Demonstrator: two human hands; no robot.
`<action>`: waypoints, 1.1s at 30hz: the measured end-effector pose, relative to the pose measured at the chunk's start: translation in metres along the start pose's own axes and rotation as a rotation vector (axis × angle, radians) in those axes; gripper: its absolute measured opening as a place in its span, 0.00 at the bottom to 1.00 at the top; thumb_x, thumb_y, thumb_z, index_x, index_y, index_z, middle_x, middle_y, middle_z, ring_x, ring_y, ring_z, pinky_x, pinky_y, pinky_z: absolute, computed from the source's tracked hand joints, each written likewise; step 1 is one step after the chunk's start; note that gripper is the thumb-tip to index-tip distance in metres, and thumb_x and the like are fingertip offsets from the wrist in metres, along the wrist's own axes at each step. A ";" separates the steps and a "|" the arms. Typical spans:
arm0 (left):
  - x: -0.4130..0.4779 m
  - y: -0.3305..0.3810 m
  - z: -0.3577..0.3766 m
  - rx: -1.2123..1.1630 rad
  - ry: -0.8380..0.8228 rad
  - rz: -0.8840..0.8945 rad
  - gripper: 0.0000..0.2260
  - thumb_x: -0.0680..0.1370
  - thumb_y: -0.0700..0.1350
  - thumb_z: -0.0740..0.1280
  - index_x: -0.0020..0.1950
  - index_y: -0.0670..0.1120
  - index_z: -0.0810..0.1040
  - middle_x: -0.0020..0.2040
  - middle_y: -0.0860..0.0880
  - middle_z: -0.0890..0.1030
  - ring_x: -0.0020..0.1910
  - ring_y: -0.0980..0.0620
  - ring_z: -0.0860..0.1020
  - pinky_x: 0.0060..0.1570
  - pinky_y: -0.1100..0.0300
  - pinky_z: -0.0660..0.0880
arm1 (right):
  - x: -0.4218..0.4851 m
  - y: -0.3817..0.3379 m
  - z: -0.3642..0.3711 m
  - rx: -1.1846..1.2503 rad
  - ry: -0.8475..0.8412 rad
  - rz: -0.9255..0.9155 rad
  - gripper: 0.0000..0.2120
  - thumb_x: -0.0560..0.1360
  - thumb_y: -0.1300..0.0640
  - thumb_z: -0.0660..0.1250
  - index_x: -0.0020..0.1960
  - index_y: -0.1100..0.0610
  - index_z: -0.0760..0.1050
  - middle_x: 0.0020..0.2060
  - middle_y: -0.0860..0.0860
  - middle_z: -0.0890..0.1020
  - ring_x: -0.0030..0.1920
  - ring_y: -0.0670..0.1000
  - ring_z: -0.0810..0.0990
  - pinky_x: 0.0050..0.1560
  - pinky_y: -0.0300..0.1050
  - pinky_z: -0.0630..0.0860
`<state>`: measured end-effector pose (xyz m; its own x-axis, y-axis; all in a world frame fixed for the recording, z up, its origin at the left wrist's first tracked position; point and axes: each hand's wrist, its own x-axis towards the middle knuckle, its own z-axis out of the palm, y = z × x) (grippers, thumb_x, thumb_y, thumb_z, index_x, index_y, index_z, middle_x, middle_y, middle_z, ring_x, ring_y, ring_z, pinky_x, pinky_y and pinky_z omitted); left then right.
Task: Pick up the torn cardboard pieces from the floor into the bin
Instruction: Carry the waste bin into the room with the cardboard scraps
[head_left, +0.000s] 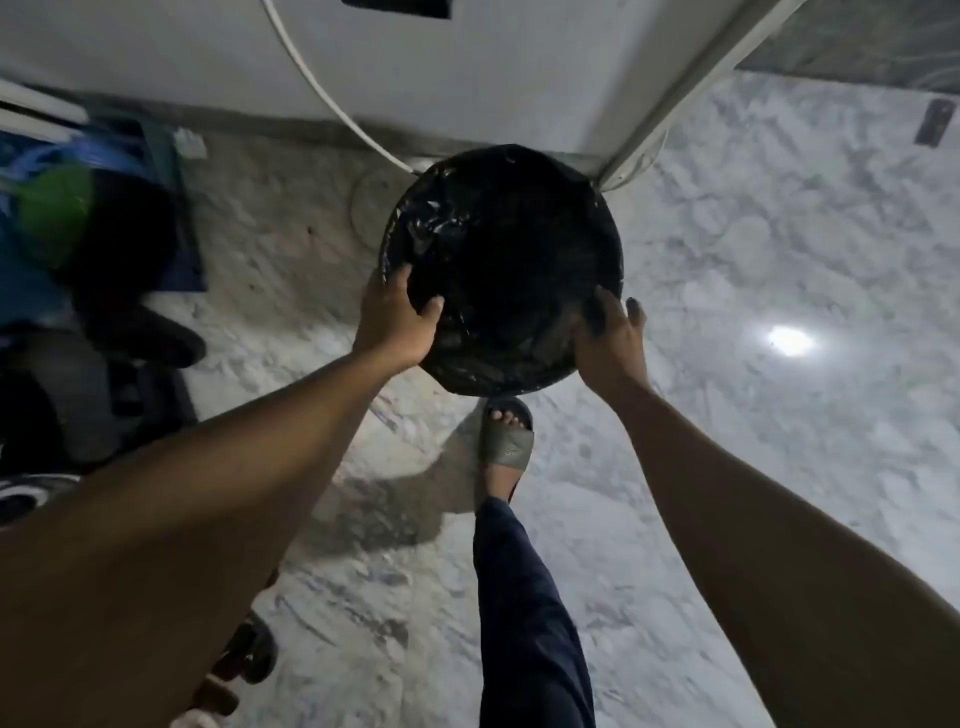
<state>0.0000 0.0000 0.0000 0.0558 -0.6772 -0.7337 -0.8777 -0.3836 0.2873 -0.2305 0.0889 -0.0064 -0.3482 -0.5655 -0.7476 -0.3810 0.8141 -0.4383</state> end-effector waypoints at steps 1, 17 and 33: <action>0.006 0.000 -0.003 -0.008 0.011 -0.032 0.30 0.81 0.56 0.63 0.80 0.51 0.58 0.80 0.44 0.52 0.78 0.43 0.58 0.73 0.50 0.63 | 0.006 -0.004 -0.004 -0.009 -0.005 -0.012 0.23 0.80 0.50 0.60 0.75 0.52 0.67 0.77 0.56 0.56 0.62 0.58 0.76 0.56 0.47 0.75; -0.087 -0.023 -0.053 0.057 0.089 0.048 0.23 0.78 0.40 0.68 0.73 0.46 0.72 0.62 0.39 0.74 0.59 0.40 0.77 0.60 0.55 0.73 | -0.085 -0.008 -0.017 0.270 0.069 0.128 0.16 0.71 0.61 0.64 0.57 0.53 0.81 0.45 0.50 0.82 0.44 0.54 0.80 0.38 0.42 0.74; -0.376 0.067 -0.146 -0.197 0.161 0.150 0.27 0.78 0.31 0.61 0.76 0.50 0.68 0.58 0.45 0.70 0.52 0.49 0.72 0.56 0.57 0.73 | -0.364 -0.046 -0.146 0.521 0.469 0.004 0.24 0.79 0.60 0.63 0.74 0.55 0.68 0.73 0.55 0.63 0.70 0.57 0.68 0.69 0.45 0.65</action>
<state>-0.0101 0.1375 0.3849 0.0208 -0.8205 -0.5712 -0.7735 -0.3752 0.5108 -0.2117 0.2378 0.3587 -0.7265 -0.4638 -0.5070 0.0408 0.7074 -0.7057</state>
